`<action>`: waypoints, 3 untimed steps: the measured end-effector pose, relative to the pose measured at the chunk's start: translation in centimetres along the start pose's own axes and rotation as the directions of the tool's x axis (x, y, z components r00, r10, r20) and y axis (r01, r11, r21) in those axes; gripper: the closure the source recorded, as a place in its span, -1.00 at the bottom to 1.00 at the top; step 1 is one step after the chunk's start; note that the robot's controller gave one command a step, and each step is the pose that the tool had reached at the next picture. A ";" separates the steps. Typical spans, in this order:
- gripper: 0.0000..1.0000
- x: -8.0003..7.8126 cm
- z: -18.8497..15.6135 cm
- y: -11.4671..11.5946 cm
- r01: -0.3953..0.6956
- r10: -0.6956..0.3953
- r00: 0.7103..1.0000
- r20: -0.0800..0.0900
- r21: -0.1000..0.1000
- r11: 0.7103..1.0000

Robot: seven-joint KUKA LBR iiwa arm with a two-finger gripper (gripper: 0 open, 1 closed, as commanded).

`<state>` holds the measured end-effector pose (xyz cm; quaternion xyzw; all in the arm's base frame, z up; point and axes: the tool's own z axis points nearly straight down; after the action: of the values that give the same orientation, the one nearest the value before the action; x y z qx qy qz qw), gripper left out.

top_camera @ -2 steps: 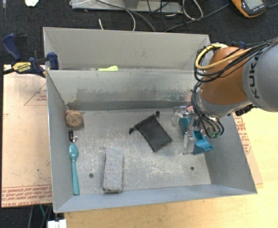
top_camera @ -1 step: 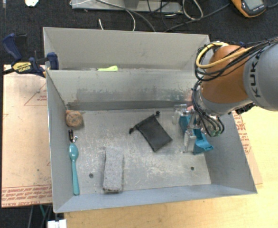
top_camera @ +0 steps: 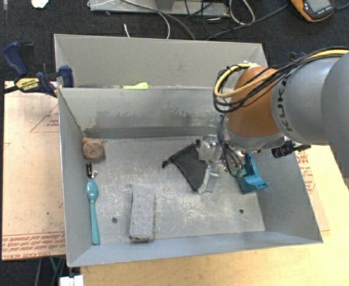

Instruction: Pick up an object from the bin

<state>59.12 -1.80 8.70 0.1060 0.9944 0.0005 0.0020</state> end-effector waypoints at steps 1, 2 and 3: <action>-1.00 0.7 -0.8 1.5 0.033 -0.033 0.999 -0.003 0.001 0.999; -1.00 1.3 -1.3 4.1 -0.171 0.171 0.985 -0.002 -0.001 0.985; -1.00 -0.4 1.3 2.5 -0.088 0.088 0.996 0.002 -0.001 0.996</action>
Offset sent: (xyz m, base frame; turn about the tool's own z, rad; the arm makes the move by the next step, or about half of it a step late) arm -0.0052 0.0561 0.0130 0.2436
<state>60.06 0.60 7.45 0.1498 0.9887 0.0009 0.0032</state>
